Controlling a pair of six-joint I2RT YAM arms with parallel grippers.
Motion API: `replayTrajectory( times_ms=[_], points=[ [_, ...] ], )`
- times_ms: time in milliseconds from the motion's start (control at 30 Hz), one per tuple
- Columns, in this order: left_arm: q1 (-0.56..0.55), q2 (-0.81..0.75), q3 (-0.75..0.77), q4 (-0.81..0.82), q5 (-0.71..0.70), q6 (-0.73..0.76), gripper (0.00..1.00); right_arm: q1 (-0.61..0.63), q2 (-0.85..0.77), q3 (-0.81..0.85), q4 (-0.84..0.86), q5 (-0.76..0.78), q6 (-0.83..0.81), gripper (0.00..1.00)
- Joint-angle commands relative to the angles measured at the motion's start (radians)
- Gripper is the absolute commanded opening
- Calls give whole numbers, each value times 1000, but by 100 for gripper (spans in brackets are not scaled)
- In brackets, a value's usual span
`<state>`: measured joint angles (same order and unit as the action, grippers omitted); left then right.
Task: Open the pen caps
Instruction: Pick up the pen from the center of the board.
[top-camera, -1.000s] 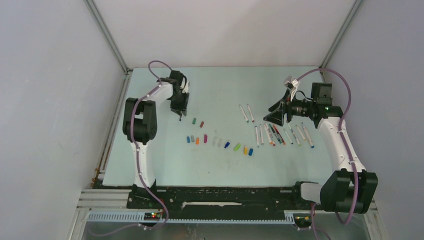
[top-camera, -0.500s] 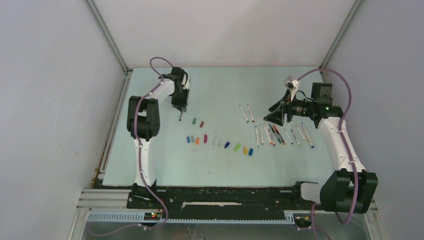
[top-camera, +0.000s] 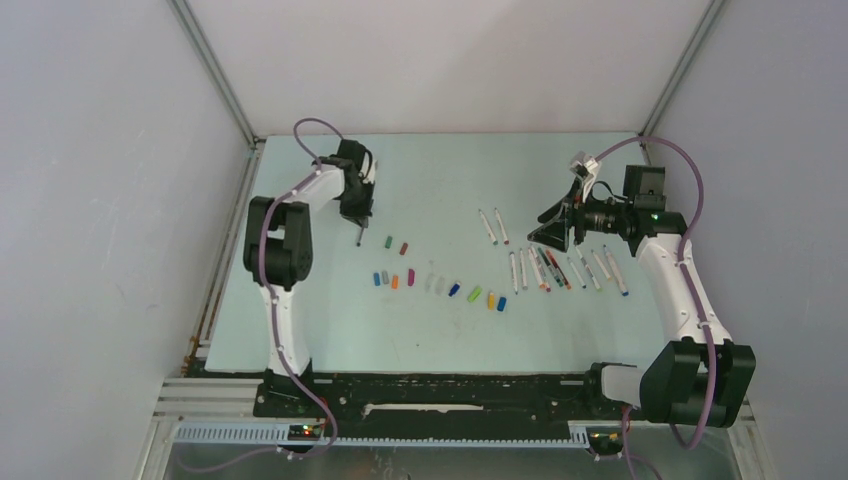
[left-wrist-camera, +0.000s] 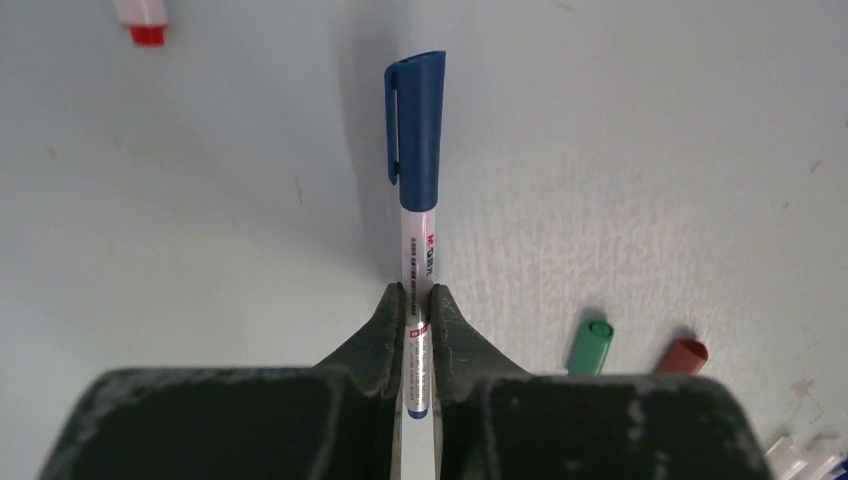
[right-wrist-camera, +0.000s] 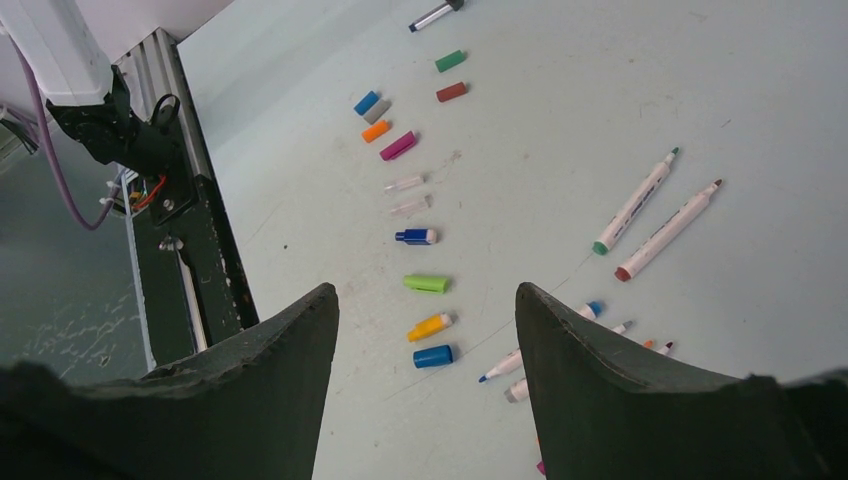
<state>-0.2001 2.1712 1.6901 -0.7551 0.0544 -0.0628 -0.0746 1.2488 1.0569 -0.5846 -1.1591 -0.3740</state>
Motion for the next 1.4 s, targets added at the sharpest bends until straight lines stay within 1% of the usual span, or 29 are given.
replayTrajectory(
  times_ms=[0,133,233,300,400,433,567,633,767,867,933,1067,1167,1267,1367],
  points=[
    [1,-199,-119,124,-28,-22,0,-4,-29,8,12,-32,-9,68],
    [1,-359,-270,236,-4,-80,0,-3,-30,7,6,-48,-13,68],
    [-14,-506,-415,360,67,-127,0,0,-36,6,-6,-67,-32,67],
    [-37,-639,-532,482,143,-161,0,8,-42,6,-17,-85,-47,67],
    [-97,-799,-697,681,227,-214,0,28,-49,7,-35,-113,-78,67],
    [-122,-851,-748,734,235,-235,0,37,-49,7,-41,-122,-87,67],
    [-239,-1005,-916,1049,268,-351,0,69,-43,6,-71,-162,-131,67],
    [-296,-1045,-962,1139,246,-398,0,71,-33,5,-83,-189,-146,67],
    [-407,-1061,-1012,1317,193,-475,0,127,-17,0,-79,-253,-135,67],
    [-491,-1034,-1000,1384,134,-489,0,157,-23,-48,68,-264,9,67],
    [-533,-1011,-989,1417,105,-494,0,177,-30,-74,160,-233,105,67],
    [-595,-971,-972,1463,46,-504,0,191,-47,-144,402,-139,355,67],
    [-629,-942,-966,1500,14,-517,0,197,-48,-185,542,-142,507,67],
    [-658,-926,-958,1524,-22,-524,0,223,-38,-198,606,-159,559,67],
    [-681,-913,-953,1548,-48,-530,0,254,-28,-198,622,-171,576,67]
  ],
)
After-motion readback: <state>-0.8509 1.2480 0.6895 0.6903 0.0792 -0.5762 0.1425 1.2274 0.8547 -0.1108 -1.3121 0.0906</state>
